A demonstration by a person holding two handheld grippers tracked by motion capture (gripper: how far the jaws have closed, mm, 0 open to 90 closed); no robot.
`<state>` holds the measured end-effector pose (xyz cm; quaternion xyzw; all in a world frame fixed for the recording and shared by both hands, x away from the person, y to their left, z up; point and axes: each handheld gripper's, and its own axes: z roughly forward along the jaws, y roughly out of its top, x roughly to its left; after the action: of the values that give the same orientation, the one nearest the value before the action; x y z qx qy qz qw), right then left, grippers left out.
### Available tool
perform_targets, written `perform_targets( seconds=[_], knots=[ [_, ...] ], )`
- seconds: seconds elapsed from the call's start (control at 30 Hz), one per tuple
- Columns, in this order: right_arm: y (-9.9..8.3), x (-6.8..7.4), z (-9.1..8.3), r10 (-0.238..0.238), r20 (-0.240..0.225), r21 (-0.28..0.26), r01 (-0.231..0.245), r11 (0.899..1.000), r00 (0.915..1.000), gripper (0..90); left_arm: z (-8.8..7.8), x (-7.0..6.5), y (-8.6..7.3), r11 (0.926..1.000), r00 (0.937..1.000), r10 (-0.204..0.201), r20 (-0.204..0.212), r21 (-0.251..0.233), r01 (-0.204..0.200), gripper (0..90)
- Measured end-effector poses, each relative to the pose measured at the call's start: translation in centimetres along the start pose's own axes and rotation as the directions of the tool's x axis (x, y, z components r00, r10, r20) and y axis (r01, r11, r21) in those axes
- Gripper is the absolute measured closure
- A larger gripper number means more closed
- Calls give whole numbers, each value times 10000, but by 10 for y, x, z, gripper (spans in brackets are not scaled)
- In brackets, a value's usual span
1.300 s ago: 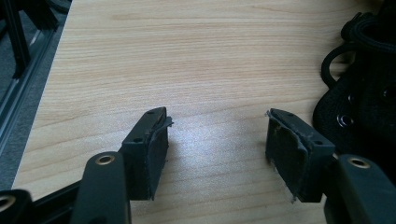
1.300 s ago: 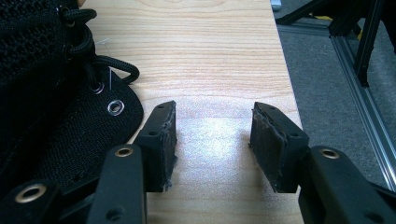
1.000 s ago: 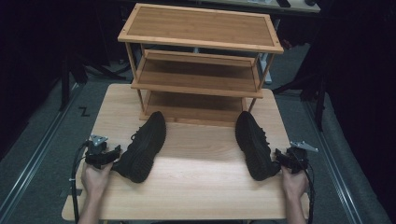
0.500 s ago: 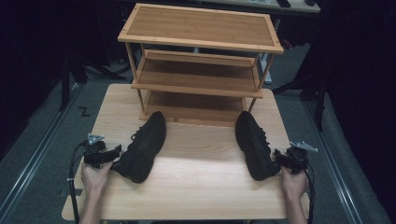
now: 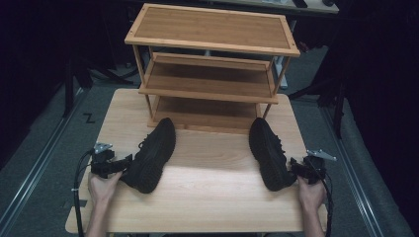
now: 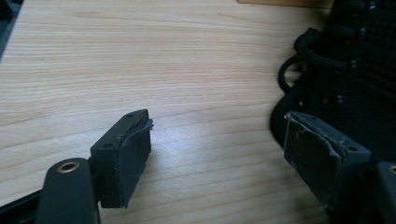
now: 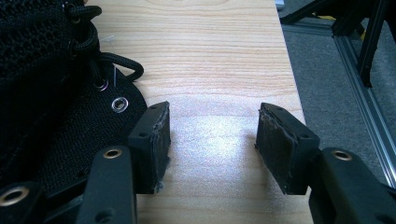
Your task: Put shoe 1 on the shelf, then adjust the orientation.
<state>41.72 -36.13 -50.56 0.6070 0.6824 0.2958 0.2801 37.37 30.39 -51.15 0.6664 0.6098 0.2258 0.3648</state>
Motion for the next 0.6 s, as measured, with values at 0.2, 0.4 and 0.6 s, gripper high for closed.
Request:
perform_targets(
  seconds=[0.2,0.4,0.6],
  knots=[
    [0,0,0,-57,-55,6,57,10000,10000,437,3,-7,-1,9999,9993,2,372,151,-8,223],
    [0,0,0,-48,-60,13,48,10000,10000,434,5,-15,-1,9998,9978,131,653,139,-140,228],
    [0,0,0,-48,-58,12,48,10000,10000,434,5,-22,-2,9990,9957,353,854,241,-375,233]
  ],
)
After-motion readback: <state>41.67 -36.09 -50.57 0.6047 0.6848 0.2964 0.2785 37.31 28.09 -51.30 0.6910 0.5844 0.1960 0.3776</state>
